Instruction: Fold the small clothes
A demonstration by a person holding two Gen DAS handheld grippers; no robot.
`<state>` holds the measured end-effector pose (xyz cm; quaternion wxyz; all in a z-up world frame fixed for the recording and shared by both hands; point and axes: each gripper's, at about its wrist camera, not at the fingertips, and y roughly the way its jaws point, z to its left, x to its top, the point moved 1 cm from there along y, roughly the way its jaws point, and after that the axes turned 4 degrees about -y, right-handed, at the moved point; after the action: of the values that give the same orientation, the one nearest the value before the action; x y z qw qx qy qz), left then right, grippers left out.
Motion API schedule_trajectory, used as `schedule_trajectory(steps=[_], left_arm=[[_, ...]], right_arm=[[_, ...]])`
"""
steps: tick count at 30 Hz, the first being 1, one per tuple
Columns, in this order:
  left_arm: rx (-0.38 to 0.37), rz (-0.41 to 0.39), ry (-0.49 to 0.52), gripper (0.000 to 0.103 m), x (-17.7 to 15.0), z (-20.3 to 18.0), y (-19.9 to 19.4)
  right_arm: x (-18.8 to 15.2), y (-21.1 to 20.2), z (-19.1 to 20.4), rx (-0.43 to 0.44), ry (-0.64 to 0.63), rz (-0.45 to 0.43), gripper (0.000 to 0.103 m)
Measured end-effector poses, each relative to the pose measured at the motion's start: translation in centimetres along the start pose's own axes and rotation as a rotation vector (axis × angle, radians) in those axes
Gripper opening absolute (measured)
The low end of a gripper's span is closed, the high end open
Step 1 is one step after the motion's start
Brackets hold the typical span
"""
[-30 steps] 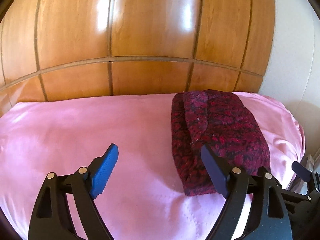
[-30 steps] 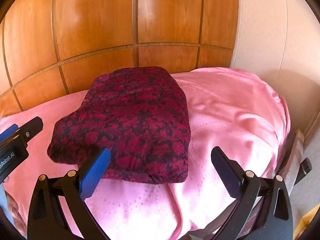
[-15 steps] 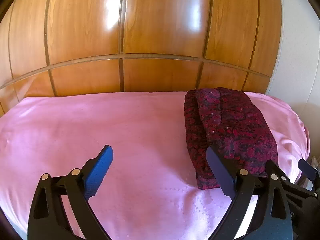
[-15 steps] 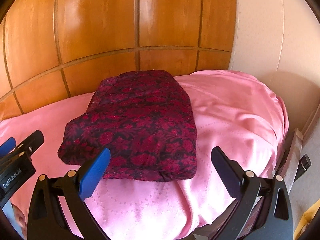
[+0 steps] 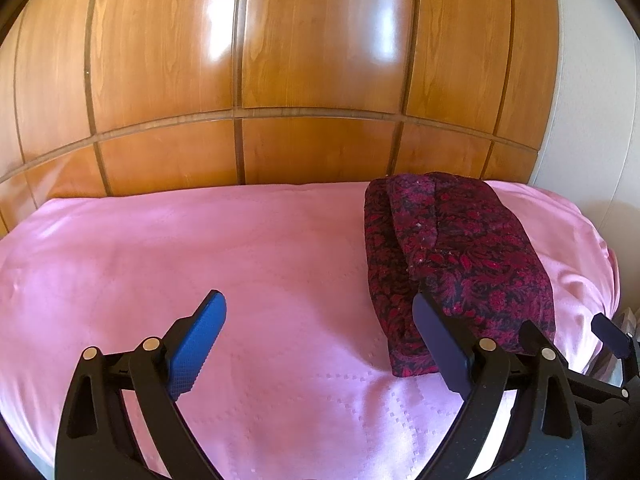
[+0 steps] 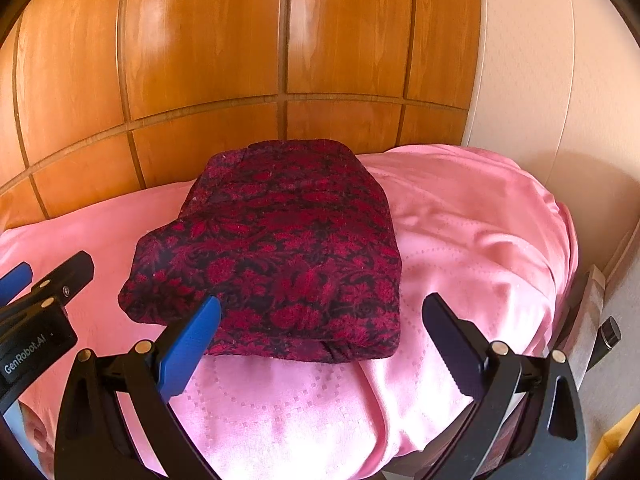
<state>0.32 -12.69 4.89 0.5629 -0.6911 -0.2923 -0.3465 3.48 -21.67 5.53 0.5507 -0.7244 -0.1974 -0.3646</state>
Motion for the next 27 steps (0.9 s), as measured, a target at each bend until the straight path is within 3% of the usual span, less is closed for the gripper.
schedule_trajectory(steps=[27], left_arm=[[-0.006,0.013,0.019,0.093,-0.22,-0.69,0.08]], right_arm=[[-0.31,0.78,-0.26,0.014,0.010,0.014,0.100]])
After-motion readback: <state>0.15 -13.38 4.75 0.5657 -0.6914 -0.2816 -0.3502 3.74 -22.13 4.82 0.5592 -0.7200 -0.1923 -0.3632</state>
